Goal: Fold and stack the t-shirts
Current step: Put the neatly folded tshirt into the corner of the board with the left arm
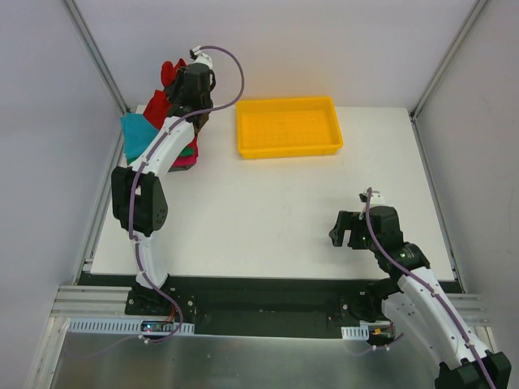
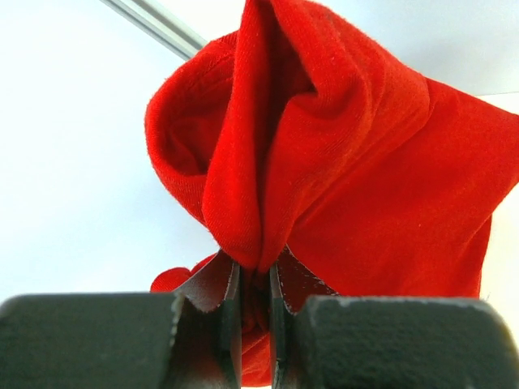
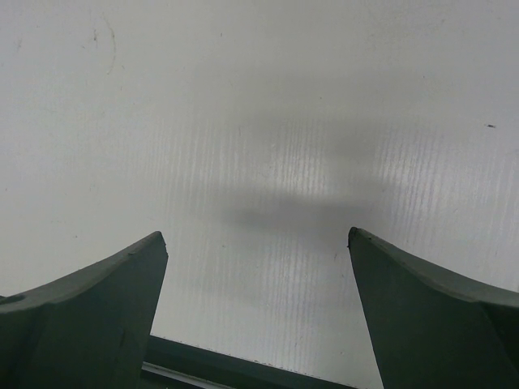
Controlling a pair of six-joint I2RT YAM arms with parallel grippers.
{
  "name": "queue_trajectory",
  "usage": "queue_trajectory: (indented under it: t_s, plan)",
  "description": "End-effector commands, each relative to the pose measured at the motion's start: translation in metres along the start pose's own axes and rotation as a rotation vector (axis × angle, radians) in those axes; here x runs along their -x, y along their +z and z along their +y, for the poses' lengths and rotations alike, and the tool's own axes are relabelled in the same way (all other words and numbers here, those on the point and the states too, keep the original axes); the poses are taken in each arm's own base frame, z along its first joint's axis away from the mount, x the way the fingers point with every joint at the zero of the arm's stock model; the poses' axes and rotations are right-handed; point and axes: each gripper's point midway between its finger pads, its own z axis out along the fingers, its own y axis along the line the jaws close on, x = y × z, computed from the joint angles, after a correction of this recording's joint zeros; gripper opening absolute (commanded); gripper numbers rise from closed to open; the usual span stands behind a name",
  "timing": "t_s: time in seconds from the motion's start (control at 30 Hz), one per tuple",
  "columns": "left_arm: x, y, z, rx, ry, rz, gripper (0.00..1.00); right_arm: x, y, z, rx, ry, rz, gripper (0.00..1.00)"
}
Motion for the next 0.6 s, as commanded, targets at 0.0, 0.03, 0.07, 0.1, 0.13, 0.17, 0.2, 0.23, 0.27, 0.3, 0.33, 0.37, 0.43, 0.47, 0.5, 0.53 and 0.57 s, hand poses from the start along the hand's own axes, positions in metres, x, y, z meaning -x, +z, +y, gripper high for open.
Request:
queue_trajectory:
  t_s: [0.0,0.03,0.07,0.1,0.13,0.17,0.2,0.23,0.27,0.3,0.33,0.37,0.43,0.47,0.5,0.53,0.57]
  plan:
    - [0.022,0.0,0.044,0.06,-0.084,-0.042,0.0,0.008,-0.002,-0.002,-0.012,0.005,-0.031,0.96]
    - [0.02,0.003,0.044,0.059,-0.085,-0.038,0.0,0.007,-0.001,-0.002,-0.014,0.004,-0.027,0.96]
    - [0.017,0.007,0.044,0.06,-0.084,-0.033,0.0,0.007,-0.002,-0.002,-0.014,0.005,-0.029,0.96]
    - [0.015,0.011,0.044,0.06,-0.085,-0.028,0.0,0.007,-0.001,-0.002,-0.014,0.004,-0.027,0.96]
    - [0.011,0.016,0.043,0.06,-0.09,-0.019,0.0,0.007,-0.001,-0.002,-0.014,0.005,-0.027,0.96]
    - [0.008,0.021,0.043,0.058,-0.101,-0.012,0.0,0.007,-0.001,-0.002,-0.015,0.006,-0.026,0.96]
    - [0.006,0.027,0.043,0.061,-0.12,-0.008,0.0,0.007,-0.001,-0.002,-0.015,0.008,-0.026,0.96]
    - [0.001,0.031,0.04,0.048,-0.116,0.013,0.0,0.007,-0.002,-0.002,-0.014,0.007,-0.025,0.96]
    - [-0.004,0.038,0.037,0.04,-0.113,0.027,0.0,0.007,-0.001,-0.002,-0.015,0.007,-0.024,0.96]
    - [-0.006,0.043,0.036,0.034,-0.115,0.034,0.0,0.007,-0.001,-0.002,-0.014,0.008,-0.027,0.96]
    - [-0.01,0.048,0.032,0.026,-0.117,0.041,0.0,0.007,-0.002,-0.002,-0.014,0.008,-0.025,0.96]
    - [-0.015,0.054,0.029,0.017,-0.12,0.051,0.0,0.007,-0.001,-0.002,-0.015,0.008,-0.024,0.96]
    - [-0.022,0.062,0.027,0.007,-0.141,0.067,0.0,0.008,-0.001,-0.008,-0.049,0.01,-0.031,0.96]
    - [-0.027,0.066,0.026,0.004,-0.153,0.08,0.0,0.007,0.0,-0.008,-0.051,0.011,-0.025,0.96]
    - [-0.033,0.071,0.022,-0.003,-0.153,0.099,0.0,0.008,-0.001,-0.008,-0.051,0.013,-0.026,0.96]
    - [-0.039,0.075,0.021,-0.006,-0.156,0.111,0.0,0.008,0.0,-0.008,-0.053,0.013,-0.025,0.96]
    - [-0.043,0.078,0.022,-0.003,-0.162,0.12,0.0,0.008,0.0,-0.008,-0.053,0.012,-0.022,0.96]
